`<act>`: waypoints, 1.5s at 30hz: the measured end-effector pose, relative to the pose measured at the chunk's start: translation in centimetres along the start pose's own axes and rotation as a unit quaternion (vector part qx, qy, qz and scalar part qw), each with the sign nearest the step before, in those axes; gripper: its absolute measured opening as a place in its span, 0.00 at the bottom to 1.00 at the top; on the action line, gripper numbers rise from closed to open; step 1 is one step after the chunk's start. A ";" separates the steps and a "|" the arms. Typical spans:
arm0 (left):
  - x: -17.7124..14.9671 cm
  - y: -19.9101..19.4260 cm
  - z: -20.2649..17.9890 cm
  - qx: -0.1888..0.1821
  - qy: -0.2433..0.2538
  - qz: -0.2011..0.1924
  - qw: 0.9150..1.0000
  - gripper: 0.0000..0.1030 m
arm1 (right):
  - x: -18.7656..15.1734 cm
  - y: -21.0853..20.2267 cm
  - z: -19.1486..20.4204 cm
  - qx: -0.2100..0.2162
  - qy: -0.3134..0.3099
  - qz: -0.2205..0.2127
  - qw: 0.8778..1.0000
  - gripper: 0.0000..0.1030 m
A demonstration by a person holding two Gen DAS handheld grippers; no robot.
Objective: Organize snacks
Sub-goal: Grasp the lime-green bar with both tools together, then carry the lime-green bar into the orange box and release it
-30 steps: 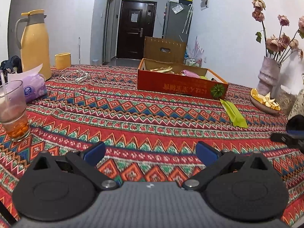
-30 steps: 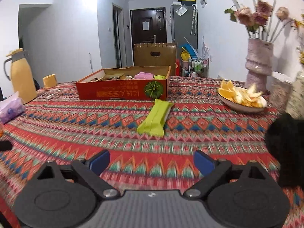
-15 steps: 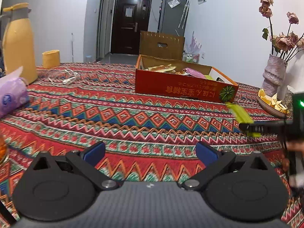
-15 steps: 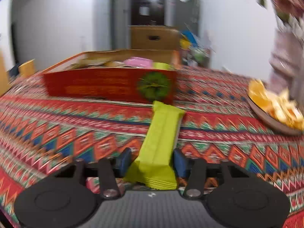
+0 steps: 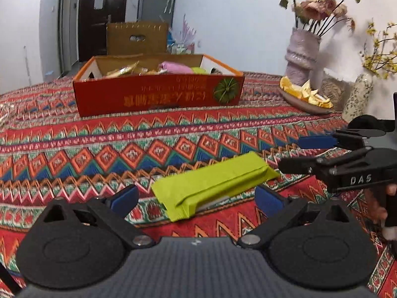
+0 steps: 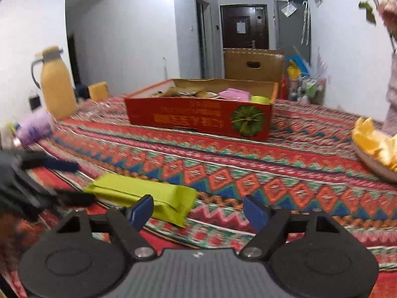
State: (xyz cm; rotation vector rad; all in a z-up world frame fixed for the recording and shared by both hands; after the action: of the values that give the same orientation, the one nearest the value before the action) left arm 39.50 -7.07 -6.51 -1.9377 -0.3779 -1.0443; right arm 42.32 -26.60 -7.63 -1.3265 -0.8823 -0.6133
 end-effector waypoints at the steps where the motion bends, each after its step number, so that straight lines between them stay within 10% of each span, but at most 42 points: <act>1: -0.1 0.1 0.2 -0.003 -0.014 -0.003 1.000 0.93 | 0.1 0.3 0.4 0.017 0.015 0.005 1.000 0.74; 12: -0.5 0.8 2.8 -0.031 -0.144 -0.037 0.988 0.38 | -0.4 2.6 2.4 0.040 0.088 0.040 0.994 0.51; 30: 0.4 -3.1 -1.5 -0.046 -0.142 -0.066 0.987 0.37 | -0.2 -4.2 2.4 0.018 0.106 0.011 0.994 0.42; 45: 19.7 2.5 3.2 -0.055 -0.070 -0.147 0.985 0.37 | 18.3 3.0 -1.6 -0.019 0.068 -0.090 0.993 0.42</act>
State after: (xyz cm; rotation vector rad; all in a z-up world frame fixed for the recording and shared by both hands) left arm 54.51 -8.45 6.83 -2.1046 -0.7159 -1.1376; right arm 55.15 -25.84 5.80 -1.2323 -0.8883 -0.8555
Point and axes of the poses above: each gripper's, at about its wrist camera, not at the fingertips, and y roughly the way its jaws point, z to its left, x to its top, the point moved 8 cm from there along y, roughly the way its jaws point, and after that the axes turned 15 degrees about -x, right-handed, at the moved point
